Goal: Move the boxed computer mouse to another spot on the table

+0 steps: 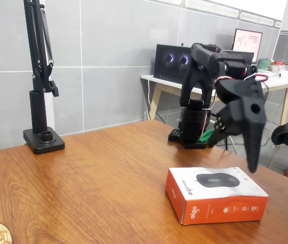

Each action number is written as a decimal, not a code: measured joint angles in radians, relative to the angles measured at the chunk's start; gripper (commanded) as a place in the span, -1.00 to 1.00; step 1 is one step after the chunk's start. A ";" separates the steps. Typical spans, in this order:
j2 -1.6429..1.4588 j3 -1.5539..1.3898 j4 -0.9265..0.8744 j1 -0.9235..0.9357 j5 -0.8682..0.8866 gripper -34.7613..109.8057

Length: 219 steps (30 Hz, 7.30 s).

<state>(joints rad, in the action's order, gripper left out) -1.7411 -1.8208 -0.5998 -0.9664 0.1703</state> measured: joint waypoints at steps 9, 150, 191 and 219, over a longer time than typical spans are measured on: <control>0.084 0.000 0.041 0.005 -0.003 0.94; -0.592 -0.430 2.333 1.060 0.167 -0.52; -1.365 -0.980 2.367 1.120 0.029 -0.45; -1.365 -0.980 2.367 1.118 0.150 -0.52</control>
<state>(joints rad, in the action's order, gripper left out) -3.1063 -2.8010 1.7671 0.1519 0.3206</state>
